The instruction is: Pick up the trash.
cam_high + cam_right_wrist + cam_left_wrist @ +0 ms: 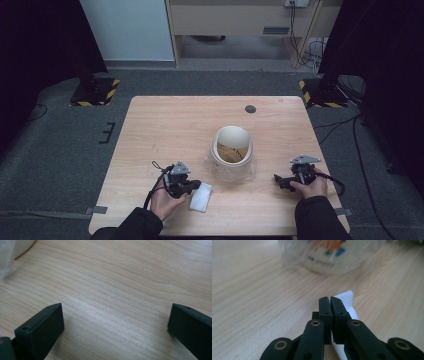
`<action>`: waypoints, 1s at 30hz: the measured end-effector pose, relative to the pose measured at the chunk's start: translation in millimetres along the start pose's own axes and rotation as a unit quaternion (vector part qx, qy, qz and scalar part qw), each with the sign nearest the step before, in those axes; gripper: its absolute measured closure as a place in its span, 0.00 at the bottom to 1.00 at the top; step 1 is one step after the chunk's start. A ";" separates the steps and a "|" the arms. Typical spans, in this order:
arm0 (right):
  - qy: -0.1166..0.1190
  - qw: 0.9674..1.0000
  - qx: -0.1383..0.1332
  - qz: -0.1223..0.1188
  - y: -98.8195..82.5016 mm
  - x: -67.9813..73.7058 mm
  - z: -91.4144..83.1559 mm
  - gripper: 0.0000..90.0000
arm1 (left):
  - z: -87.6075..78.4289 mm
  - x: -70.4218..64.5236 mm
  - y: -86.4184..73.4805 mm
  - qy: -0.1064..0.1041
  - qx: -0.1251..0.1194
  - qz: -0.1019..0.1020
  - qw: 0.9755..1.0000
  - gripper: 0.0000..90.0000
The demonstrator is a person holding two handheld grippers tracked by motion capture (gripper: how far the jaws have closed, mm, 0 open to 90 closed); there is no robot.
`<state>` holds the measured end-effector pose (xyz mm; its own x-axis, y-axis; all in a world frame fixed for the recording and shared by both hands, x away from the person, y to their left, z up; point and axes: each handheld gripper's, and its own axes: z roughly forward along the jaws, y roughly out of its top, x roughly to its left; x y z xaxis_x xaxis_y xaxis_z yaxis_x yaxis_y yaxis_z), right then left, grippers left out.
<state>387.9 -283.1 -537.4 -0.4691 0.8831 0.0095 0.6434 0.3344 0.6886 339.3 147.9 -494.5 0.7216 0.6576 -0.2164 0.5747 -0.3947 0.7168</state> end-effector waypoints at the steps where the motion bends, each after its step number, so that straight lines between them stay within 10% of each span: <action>1: 0.000 1.000 0.000 0.000 -0.1 0.0 0.0 0.01 | -2.6 -1.1 1.0 0.001 -0.008 0.004 1.000 0.97; 14: 0.002 1.000 -0.012 -0.002 -1.9 -0.9 0.7 0.01 | -46.1 -15.1 12.4 -0.022 -0.142 0.055 0.988 0.98; 30: 0.002 1.000 -0.012 -0.002 -2.0 -0.9 0.8 0.01 | -67.8 -32.8 25.8 -0.043 -0.217 0.092 0.971 0.98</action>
<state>387.6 -284.3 -539.3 -0.4744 0.8802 0.0089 0.6259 0.3302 0.7065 304.3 159.7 -424.0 0.8369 0.5383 -0.0986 0.2296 -0.1818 0.9562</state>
